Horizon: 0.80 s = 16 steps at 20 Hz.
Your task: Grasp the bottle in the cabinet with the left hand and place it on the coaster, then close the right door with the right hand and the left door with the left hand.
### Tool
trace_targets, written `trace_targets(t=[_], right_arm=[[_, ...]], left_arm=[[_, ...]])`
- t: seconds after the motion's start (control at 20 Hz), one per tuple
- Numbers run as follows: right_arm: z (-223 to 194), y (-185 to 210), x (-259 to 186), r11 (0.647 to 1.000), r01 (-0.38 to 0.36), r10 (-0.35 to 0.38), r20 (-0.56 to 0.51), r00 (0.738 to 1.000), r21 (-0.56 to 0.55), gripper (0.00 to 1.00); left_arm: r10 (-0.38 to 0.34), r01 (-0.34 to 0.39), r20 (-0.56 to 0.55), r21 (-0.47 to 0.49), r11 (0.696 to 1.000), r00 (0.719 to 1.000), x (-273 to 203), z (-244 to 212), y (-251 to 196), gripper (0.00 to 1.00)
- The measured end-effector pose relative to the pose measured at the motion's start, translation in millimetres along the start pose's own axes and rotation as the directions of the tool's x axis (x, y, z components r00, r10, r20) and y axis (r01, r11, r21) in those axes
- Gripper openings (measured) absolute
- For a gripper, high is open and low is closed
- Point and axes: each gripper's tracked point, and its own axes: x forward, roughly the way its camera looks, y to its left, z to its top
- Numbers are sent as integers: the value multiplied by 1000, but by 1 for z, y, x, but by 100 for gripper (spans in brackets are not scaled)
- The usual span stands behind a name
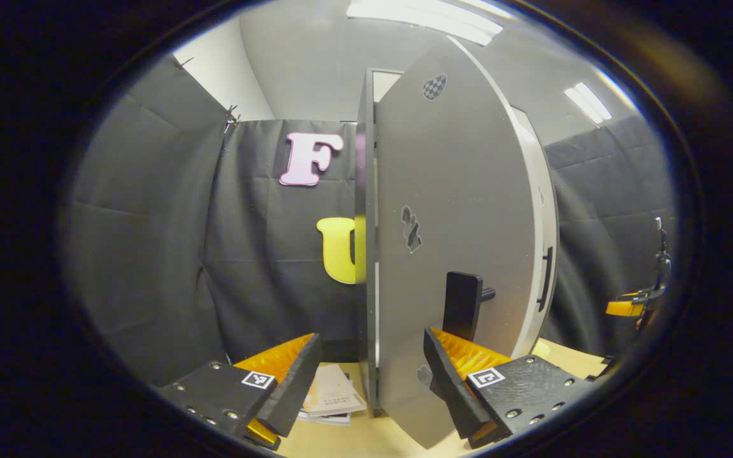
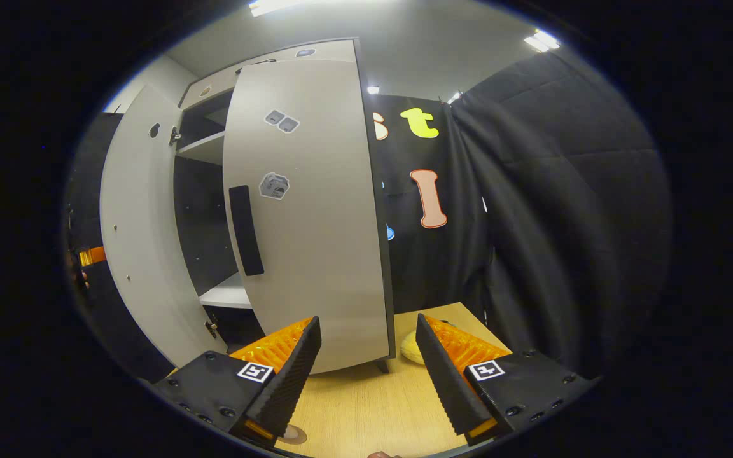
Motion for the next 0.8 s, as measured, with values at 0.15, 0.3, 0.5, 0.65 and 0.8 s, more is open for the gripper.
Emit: trace_targets(t=[0.15, 0.3, 0.5, 0.65, 0.8], right_arm=[[7, -12, 2, 1000, 5, -5, 12, 1000, 15, 96], [11, -26, 0, 1000, 17, -18, 29, 999, 25, 96], [3, -46, -3, 999, 28, -28, 9, 1000, 42, 95], [-12, -65, -8, 998, 49, -48, -32, 998, 38, 96], [-19, -78, -12, 998, 52, -51, -53, 997, 34, 96]], left_arm=[[41, -41, 0, 54, 998, 999, -2, 4, -20, 96], [61, -61, -4, 44, 997, 998, 6, 2, -35, 94], [74, -74, -5, 3, 997, 997, 17, 0, -57, 94], [70, -70, -7, 0, 998, 998, 27, -1, -81, 99], [81, -82, -21, -36, 996, 996, 32, -8, -107, 99]])
